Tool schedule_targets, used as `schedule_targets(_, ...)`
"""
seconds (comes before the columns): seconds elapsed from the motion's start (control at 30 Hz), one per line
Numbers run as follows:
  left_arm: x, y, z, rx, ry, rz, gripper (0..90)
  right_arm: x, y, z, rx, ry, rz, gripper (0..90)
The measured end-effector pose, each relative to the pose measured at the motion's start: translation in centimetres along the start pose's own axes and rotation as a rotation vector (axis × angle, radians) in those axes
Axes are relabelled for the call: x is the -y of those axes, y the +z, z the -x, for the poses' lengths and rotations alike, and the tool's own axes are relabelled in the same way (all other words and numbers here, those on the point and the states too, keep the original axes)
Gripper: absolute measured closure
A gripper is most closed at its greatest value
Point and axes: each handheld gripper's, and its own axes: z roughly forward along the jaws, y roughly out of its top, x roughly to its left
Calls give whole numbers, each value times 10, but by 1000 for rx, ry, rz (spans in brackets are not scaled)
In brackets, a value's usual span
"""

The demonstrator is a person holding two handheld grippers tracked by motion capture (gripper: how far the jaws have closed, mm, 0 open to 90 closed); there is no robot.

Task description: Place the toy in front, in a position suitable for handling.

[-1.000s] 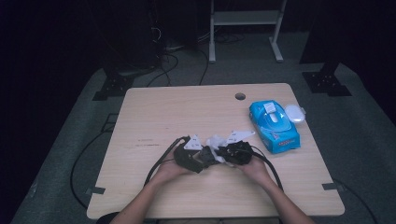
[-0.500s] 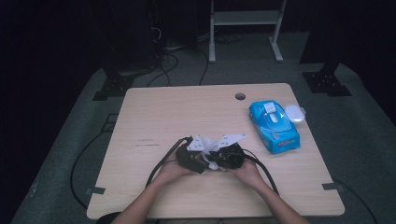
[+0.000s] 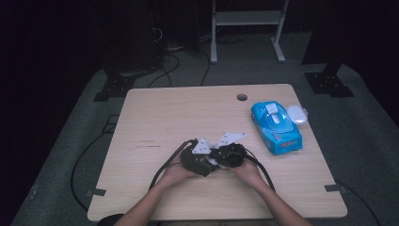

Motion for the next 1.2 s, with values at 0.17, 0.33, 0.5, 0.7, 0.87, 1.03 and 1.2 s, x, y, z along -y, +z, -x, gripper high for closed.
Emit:
schedule_targets(0.17,3,0,-3,6,-4,-4,244,6,-7,21,52,51,-23,813)
schedule_targets(0.33,4,-1,-4,5,-13,1,246,22,-32,44,134,91,-30,813)
schedule_targets(0.5,5,0,-5,-10,-14,-4,298,26,-38,40,146,104,-28,816)
schedule_targets(0.7,6,1,-8,0,-15,-8,310,13,-15,23,84,43,-18,818)
schedule_targets(0.87,5,5,-8,7,-11,3,252,14,-14,25,42,49,-19,819)
schedule_targets(1.03,1,7,-5,6,-2,20,223,15,-13,23,20,23,-32,818)
schedule_targets(1.2,2,6,-6,21,-5,19,235,17,-27,28,53,22,-21,817)
